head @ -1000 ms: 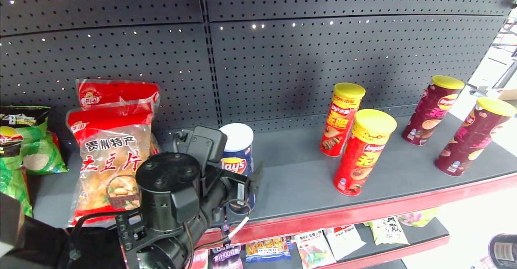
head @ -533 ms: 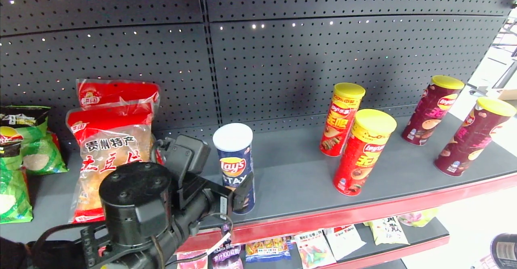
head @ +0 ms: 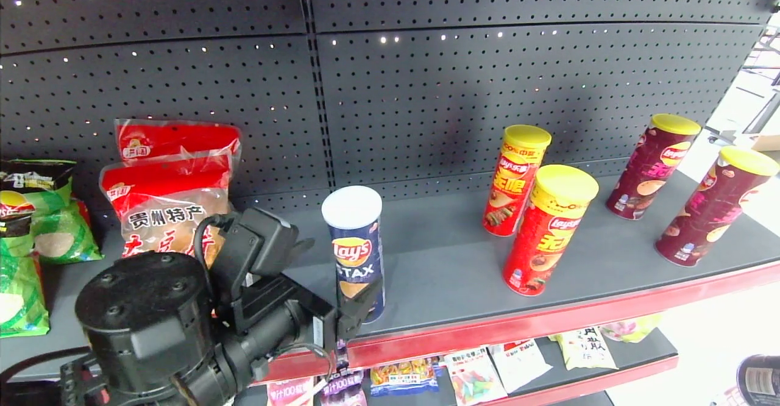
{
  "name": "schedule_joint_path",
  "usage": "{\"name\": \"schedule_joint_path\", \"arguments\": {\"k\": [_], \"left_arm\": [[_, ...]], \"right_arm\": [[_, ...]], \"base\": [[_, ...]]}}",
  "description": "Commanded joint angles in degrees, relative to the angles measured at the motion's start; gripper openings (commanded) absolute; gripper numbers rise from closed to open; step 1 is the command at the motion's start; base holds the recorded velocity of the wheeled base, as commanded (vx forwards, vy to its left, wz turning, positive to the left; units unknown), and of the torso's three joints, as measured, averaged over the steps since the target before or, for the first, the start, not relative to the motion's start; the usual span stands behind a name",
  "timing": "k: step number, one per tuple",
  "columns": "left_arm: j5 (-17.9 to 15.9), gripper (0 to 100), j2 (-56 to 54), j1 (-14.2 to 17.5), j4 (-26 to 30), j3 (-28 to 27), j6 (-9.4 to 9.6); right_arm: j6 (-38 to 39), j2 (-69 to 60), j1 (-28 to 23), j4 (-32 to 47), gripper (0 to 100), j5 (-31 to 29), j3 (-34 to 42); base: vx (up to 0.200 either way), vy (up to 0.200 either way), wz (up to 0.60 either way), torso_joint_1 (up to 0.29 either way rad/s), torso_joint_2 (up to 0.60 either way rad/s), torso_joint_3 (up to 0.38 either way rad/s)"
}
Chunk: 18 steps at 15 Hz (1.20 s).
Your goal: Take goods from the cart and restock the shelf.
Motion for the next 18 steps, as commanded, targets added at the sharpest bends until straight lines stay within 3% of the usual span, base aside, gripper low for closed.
{"name": "schedule_joint_path", "arguments": {"k": [1,16,18], "left_arm": [[-0.2,100,-1.33,0.94,0.09,0.8,0.4],[-0.47,100,-2.12,2.43,-1.06,3.17,0.67],[0.5,100,-3.0,5.07,-1.14,2.82,2.07]], "right_arm": [[-0.03,-0.01,0.02,-0.02,0,-0.15,0.3],[0.06,-0.98,0.37,-0.02,0,-0.15,3.46],[0.14,-1.07,0.37,-0.02,0,-0.15,3.55]], "base": [[0.0,0.0,0.0,0.0,0.0,0.0],[0.0,0.0,0.0,0.0,0.0,0.0],[0.0,0.0,0.0,0.0,0.0,0.0]]}}
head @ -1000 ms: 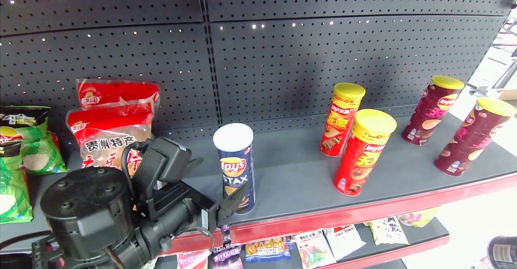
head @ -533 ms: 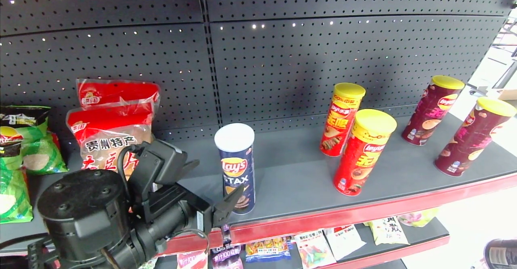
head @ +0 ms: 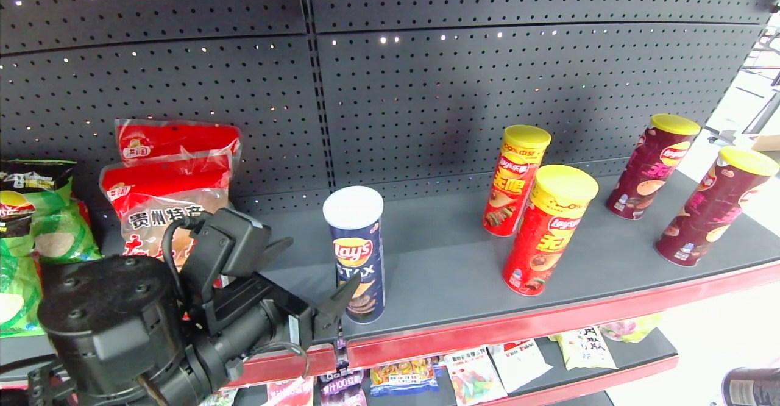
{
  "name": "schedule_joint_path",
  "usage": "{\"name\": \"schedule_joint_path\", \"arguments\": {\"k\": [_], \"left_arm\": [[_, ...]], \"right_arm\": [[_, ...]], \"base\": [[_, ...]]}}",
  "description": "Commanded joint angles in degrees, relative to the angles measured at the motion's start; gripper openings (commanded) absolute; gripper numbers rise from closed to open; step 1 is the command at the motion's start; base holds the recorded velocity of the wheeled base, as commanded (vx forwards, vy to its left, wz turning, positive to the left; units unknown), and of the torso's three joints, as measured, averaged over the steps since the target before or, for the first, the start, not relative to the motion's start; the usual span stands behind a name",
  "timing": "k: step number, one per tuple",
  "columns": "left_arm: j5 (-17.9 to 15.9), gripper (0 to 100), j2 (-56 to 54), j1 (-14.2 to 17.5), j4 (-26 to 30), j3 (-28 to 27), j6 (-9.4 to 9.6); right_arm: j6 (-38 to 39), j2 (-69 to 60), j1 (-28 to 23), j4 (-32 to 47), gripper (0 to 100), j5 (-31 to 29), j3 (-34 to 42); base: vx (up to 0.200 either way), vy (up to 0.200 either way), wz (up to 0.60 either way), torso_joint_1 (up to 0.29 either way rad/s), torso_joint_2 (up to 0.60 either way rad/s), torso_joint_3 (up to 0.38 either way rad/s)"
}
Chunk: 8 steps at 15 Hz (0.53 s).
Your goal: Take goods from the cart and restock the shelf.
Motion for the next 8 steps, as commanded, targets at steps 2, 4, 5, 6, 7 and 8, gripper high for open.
{"name": "schedule_joint_path", "arguments": {"k": [2,4,5,6,7,8], "left_arm": [[0.63,100,-1.1,6.57,0.0,0.18,3.96],[0.72,100,-4.44,8.06,1.14,1.41,4.23],[0.81,100,-5.94,8.06,1.67,2.72,4.31],[1.07,100,-7.34,8.06,1.84,3.87,4.49],[1.51,100,-9.28,8.32,2.02,5.8,5.98],[1.6,100,-10.6,9.55,2.28,6.85,6.86]], "right_arm": [[0.07,-0.06,0.01,-0.02,0,0.03,0.43],[0.07,-0.06,0.01,-0.02,0,0.03,0.69],[0.07,-0.06,0.01,-0.02,0,0.03,1.04],[0.07,-0.06,0.01,-0.02,0,0.03,1.22],[0.07,0.03,0.01,-0.02,0,0.03,1.31],[-0.02,0.3,-0.17,0.07,0,0.03,1.22]], "base": [[0.0,0.0,0.0,0.0,0.0,0.0],[0.0,0.0,0.0,0.0,0.0,0.0],[0.0,0.0,0.0,0.0,0.0,0.0],[0.0,0.0,0.0,0.0,0.0,0.0],[0.0,0.0,0.0,0.0,0.0,0.0],[0.0,0.0,0.0,0.0,0.0,0.0]]}}
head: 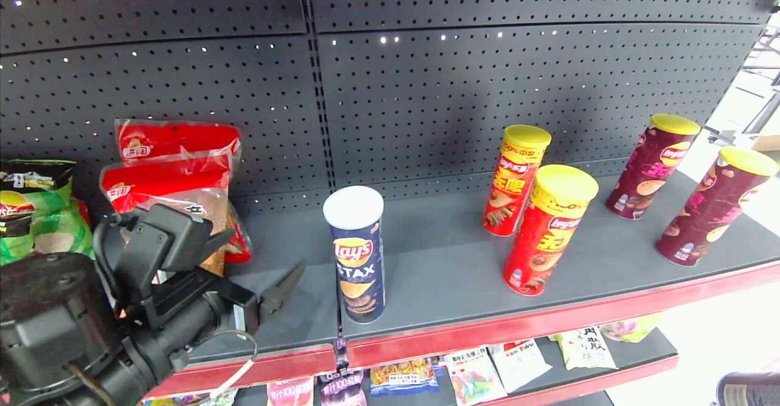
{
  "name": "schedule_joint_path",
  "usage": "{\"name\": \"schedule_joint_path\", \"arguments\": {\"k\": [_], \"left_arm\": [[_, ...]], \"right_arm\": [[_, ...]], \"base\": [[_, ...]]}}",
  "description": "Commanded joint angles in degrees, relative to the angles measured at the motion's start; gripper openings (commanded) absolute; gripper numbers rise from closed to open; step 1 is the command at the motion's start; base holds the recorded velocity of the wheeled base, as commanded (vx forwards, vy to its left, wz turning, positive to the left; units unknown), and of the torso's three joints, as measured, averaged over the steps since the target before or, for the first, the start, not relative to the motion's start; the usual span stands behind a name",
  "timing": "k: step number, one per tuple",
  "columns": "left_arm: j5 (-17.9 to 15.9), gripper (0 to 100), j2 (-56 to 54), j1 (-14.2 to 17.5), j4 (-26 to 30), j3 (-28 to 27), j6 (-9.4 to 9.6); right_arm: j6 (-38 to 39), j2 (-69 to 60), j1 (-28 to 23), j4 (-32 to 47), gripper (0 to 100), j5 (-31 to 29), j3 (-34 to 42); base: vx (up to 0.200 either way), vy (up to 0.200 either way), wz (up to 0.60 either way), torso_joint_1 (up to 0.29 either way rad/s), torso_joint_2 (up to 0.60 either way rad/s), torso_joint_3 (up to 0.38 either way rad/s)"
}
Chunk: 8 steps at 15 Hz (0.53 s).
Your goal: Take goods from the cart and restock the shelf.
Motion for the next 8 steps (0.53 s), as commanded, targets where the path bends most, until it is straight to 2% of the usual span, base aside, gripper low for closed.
{"name": "schedule_joint_path", "arguments": {"k": [1,2,3,4,5,6,7,8], "left_arm": [[0.32,100,-4.88,2.32,0.6,2.73,1.97],[0.32,100,-8.65,4.17,4.64,3.0,4.08],[0.23,100,-11.47,4.52,8.69,2.73,4.52],[0.14,100,-15.86,4.52,15.1,1.86,4.52],[-0.47,100,-23.6,4.43,27.67,-0.6,4.52],[-0.47,100,-28.69,4.52,36.37,-2.71,4.43],[-0.47,100,-32.39,4.52,42.7,-4.3,4.43],[-0.29,100,-38.8,4.69,53.86,-6.93,4.43]], "right_arm": [[-0.04,0.65,-0.2,0.01,0,0.01,0.04],[-0.04,1.35,-0.28,0.01,0,-0.08,-0.23],[-0.04,1.79,-0.28,0.01,0,-0.26,-0.4],[-0.04,2.58,-0.28,-0.08,0,-0.78,-0.58],[-0.13,4.07,-0.37,-0.08,0,-0.96,-0.93],[-0.13,4.78,-0.28,-0.17,0,-0.96,-0.75],[-0.22,5.13,-0.2,-0.17,0,-0.87,-0.84],[-0.39,6.27,0.07,-0.17,0,-0.52,-1.37]], "base": [[0.0,0.0,0.0,0.0,0.0,0.0],[0.0,0.0,0.0,0.0,0.0,0.0],[0.0,0.0,0.0,0.0,0.0,0.0],[0.0,0.0,0.0,0.0,0.0,0.0],[0.0,0.0,0.0,0.0,0.0,0.0],[0.0,0.0,0.0,0.0,0.0,0.0],[0.0,0.0,0.0,0.0,0.0,0.0],[0.0,0.0,0.0,0.0,0.0,0.0]]}}
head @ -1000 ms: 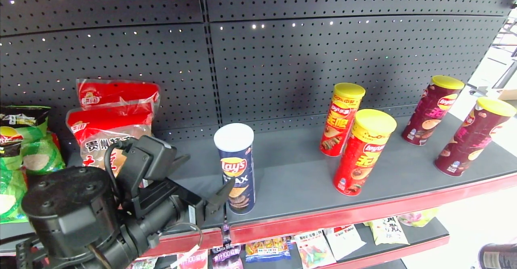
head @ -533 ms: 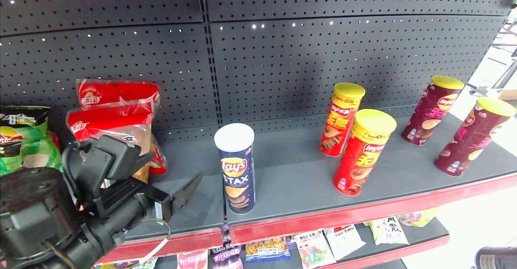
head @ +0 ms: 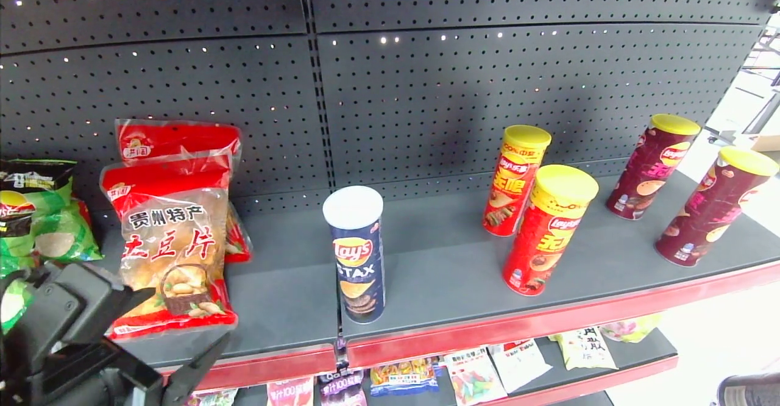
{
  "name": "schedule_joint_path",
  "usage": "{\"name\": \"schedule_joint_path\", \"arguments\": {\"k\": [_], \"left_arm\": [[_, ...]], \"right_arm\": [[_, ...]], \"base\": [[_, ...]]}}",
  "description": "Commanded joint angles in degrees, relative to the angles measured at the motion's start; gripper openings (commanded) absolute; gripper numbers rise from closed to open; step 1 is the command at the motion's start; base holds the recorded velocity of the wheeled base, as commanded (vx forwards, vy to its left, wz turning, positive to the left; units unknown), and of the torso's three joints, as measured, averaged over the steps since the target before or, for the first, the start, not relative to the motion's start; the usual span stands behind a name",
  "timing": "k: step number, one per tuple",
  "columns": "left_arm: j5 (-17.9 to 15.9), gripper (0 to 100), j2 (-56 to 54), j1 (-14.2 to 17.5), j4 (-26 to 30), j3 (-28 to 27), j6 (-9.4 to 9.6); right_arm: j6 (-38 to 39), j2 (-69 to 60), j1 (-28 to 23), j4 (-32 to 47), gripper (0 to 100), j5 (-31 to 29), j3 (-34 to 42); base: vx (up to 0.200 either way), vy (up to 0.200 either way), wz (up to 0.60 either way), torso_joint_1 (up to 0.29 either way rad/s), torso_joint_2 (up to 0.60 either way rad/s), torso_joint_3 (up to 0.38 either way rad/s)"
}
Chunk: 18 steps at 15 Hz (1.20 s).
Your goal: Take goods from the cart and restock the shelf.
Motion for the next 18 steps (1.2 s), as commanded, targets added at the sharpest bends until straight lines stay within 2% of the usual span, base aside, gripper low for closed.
{"name": "schedule_joint_path", "arguments": {"k": [1,2,3,4,8,11,13,18], "left_arm": [[0.48,100,-18.83,0.62,23.54,-8.7,0.04],[0.56,100,-19.1,0.71,24.33,-8.97,0.04],[0.12,100,-23.14,3.17,35.32,-13.01,-0.05],[0.74,100,-23.93,5.01,36.9,-13.54,-0.14],[0.92,100,-23.49,5.72,32.15,-11.78,0.3],[1.0,100,-24.28,5.72,32.06,-10.46,1.18],[0.92,100,-25.87,5.72,32.06,-8.88,3.11],[0.92,100,-27.01,5.72,32.06,-8.0,3.73]], "right_arm": [[-0.59,4.12,-0.26,0.88,0,-0.1,-3.03],[-0.67,4.38,-0.26,1.06,0,-0.1,-3.29],[-1.03,9.48,-0.09,6.33,0,0.25,-8.83],[-1.2,10.97,0.62,8.18,0,1.57,-9.8],[-5.25,8.95,1.58,9.06,0,3.15,-8.3],[-5.77,9.65,1.58,8.97,0,3.41,-8.92],[-5.77,9.92,1.58,8.62,0,3.32,-9.0],[-5.77,10.09,1.58,8.53,0,3.5,-9.62]], "base": [[0.0,0.0,0.0,0.0,0.0,0.0],[0.0,0.0,0.0,0.0,0.0,0.0],[0.0,0.0,0.0,0.0,0.0,0.0],[0.0,0.0,0.0,0.0,0.0,0.0],[0.0,0.0,0.0,0.0,0.0,0.0],[0.0,0.0,0.0,0.0,0.0,0.0],[0.0,0.0,0.0,0.0,0.0,0.0],[0.0,0.0,0.0,0.0,0.0,0.0]]}}
